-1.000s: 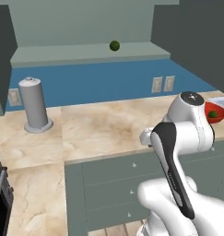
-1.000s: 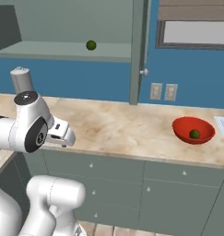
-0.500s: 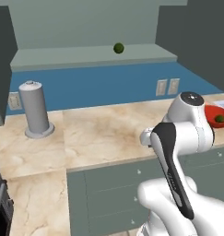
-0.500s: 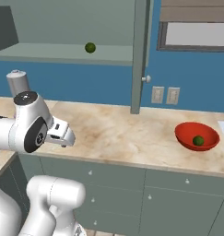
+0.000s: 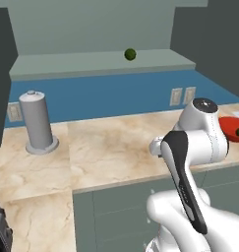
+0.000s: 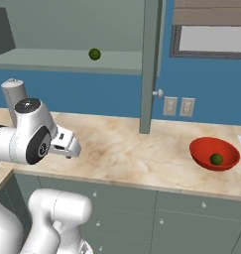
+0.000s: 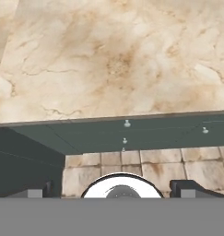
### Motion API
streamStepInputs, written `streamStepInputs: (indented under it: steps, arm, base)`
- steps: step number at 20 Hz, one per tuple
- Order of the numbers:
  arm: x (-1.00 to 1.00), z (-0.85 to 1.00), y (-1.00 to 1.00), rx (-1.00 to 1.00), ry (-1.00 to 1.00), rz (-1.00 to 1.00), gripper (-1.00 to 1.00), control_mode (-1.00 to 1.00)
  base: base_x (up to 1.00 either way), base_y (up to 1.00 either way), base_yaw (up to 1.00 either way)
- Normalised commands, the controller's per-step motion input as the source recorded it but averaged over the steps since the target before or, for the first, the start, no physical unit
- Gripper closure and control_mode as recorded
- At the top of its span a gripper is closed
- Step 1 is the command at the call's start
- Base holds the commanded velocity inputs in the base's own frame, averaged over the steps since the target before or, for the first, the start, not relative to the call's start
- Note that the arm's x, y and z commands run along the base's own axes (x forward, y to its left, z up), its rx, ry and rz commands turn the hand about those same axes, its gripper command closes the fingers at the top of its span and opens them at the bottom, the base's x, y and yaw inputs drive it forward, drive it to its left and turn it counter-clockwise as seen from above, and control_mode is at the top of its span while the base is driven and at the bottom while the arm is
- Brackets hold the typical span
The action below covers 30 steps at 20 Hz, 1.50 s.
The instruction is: Pick the limes from the cabinet and place them in one bowl. Pick the apple from the sink and place it in the other bowl.
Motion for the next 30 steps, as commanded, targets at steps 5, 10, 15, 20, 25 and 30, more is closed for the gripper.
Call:
streamStepInputs:
  steps: [5,10,15,20,25,30]
  arm:
    - [0.0,0.0,0.0,0.0,0.0,0.0,-1.0,1.0]
    - [0.0,0.0,0.0,0.0,0.0,0.0,-1.0,1.0]
    - [0.0,0.0,0.0,0.0,0.0,0.0,-1.0,1.0]
    - [0.0,0.01,0.08,0.0,-0.03,-0.01,-1.0,-1.0]
    - [-0.09,0.3,0.19,-0.04,-0.35,0.0,-1.0,-1.0]
    - [0.0,0.62,0.01,0.0,-0.13,0.0,-1.0,-1.0]
  base:
    - [0.34,0.19,0.0]
    - [0.23,0.21,0.0]
    - [0.1,0.25,-0.01]
    - [0.0,0.07,0.0]
    - [0.0,0.0,0.0]
    - [0.0,0.0,0.0]
